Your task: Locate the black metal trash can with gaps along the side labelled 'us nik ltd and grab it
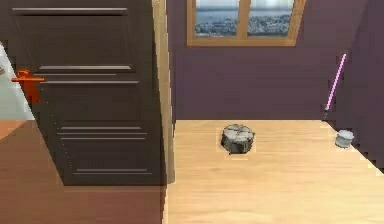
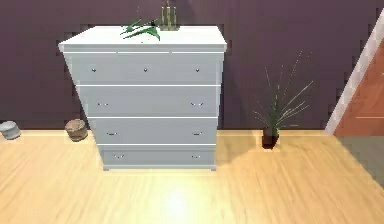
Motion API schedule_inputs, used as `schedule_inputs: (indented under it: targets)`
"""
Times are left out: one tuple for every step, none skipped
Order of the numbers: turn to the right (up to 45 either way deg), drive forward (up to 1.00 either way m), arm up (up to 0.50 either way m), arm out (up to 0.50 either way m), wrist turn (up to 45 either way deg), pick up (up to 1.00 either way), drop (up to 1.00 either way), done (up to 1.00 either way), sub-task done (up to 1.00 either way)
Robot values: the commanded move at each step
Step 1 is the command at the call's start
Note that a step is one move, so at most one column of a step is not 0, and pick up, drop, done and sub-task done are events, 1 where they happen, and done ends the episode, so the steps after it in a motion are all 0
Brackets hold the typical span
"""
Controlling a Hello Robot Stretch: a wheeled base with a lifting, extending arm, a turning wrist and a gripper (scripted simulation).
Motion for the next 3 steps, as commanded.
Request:
schedule_inputs:
  targets:
    - [0.0,0.10,0.00,0.00,0.0,0.00,0.00,0.00,0.00]
    - [45.0,0.00,0.00,0.00,0.0,0.00,0.00,0.00,0.00]
    - [33.0,0.00,0.00,0.00,0.0,0.00,0.00,0.00,0.00]
